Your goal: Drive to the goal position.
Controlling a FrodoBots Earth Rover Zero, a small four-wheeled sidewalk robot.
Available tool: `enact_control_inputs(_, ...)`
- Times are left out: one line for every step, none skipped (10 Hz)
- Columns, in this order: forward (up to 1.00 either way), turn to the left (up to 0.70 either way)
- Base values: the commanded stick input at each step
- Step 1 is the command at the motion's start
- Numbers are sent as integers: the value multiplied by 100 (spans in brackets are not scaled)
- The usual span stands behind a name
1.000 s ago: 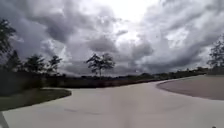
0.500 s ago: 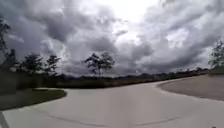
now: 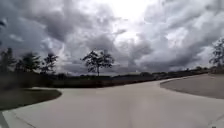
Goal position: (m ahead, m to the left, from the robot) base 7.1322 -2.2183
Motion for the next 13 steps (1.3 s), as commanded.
enact_control_inputs(85,0)
enact_control_inputs(85,0)
enact_control_inputs(85,0)
enact_control_inputs(85,0)
enact_control_inputs(85,0)
enact_control_inputs(85,0)
enact_control_inputs(85,0)
enact_control_inputs(85,-2)
enact_control_inputs(85,-15)
enact_control_inputs(85,-32)
enact_control_inputs(85,-20)
enact_control_inputs(85,-6)
enact_control_inputs(85,0)
